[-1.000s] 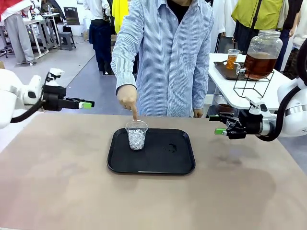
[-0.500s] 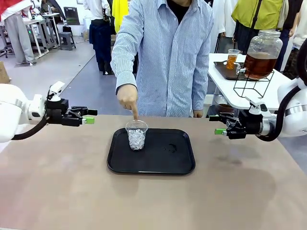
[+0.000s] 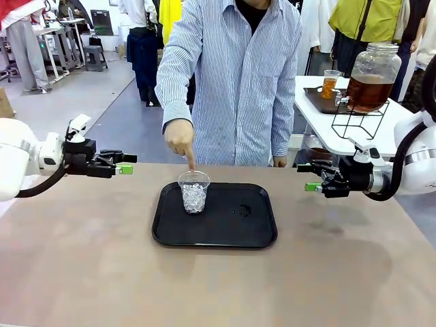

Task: Pour the drink into the iced cup.
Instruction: Pick up the iced cup indicated by the human and present it to them.

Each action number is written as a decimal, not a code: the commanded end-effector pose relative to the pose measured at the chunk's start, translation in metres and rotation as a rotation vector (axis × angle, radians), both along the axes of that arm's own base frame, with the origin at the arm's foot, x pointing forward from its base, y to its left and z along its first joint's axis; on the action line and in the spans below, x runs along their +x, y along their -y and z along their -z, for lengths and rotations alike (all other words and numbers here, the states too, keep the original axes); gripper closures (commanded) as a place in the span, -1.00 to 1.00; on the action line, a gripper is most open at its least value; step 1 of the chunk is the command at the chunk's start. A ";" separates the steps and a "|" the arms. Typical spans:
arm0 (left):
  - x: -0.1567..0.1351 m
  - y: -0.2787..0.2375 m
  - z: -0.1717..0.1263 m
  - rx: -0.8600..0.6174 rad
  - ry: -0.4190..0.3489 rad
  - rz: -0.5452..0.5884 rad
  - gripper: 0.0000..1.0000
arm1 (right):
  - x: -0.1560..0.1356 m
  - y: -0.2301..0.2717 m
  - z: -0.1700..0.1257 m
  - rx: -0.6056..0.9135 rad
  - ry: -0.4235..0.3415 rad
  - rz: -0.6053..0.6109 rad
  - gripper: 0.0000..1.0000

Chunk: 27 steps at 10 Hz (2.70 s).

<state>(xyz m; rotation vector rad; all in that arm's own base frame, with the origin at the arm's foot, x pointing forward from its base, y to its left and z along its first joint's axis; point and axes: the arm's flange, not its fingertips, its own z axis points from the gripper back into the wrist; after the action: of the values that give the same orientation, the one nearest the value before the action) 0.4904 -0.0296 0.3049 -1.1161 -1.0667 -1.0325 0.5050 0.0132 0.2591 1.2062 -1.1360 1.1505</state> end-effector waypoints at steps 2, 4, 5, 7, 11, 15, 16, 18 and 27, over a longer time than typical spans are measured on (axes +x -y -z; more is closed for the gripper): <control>0.004 0.013 0.011 0.052 0.030 0.082 -1.00 | 0.002 -0.001 -0.003 -0.001 0.002 -0.003 -1.00; 0.008 0.026 0.013 0.096 0.039 0.098 -1.00 | 0.002 -0.001 -0.003 -0.001 0.002 -0.003 -1.00; 0.009 0.032 0.014 0.107 0.057 0.112 -1.00 | 0.002 -0.001 -0.003 -0.001 0.002 -0.003 -1.00; 0.012 0.045 0.020 0.145 0.111 0.096 -1.00 | 0.002 -0.001 -0.003 -0.001 0.002 -0.003 -1.00; 0.022 0.062 0.034 0.153 0.170 0.031 -1.00 | 0.002 -0.001 -0.003 -0.001 0.002 -0.003 -1.00; 0.034 0.074 0.048 0.158 0.149 0.043 -1.00 | 0.002 -0.001 -0.003 -0.001 0.002 -0.003 -1.00; 0.036 0.077 0.052 0.158 0.141 0.048 -1.00 | 0.002 -0.001 -0.003 -0.001 0.002 -0.003 -1.00; 0.039 0.085 0.059 0.144 0.120 0.067 -1.00 | 0.002 -0.001 -0.003 -0.001 0.002 -0.003 -1.00; 0.043 0.116 0.087 0.063 0.078 0.116 -1.00 | 0.002 -0.001 -0.003 -0.001 0.002 -0.003 -1.00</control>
<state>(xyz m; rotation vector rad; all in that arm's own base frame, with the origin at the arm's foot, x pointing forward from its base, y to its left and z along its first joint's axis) 0.5294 -0.1417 0.2177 -1.0923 -1.0051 -1.2174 0.5050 0.0133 0.2591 1.2063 -1.1360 1.1507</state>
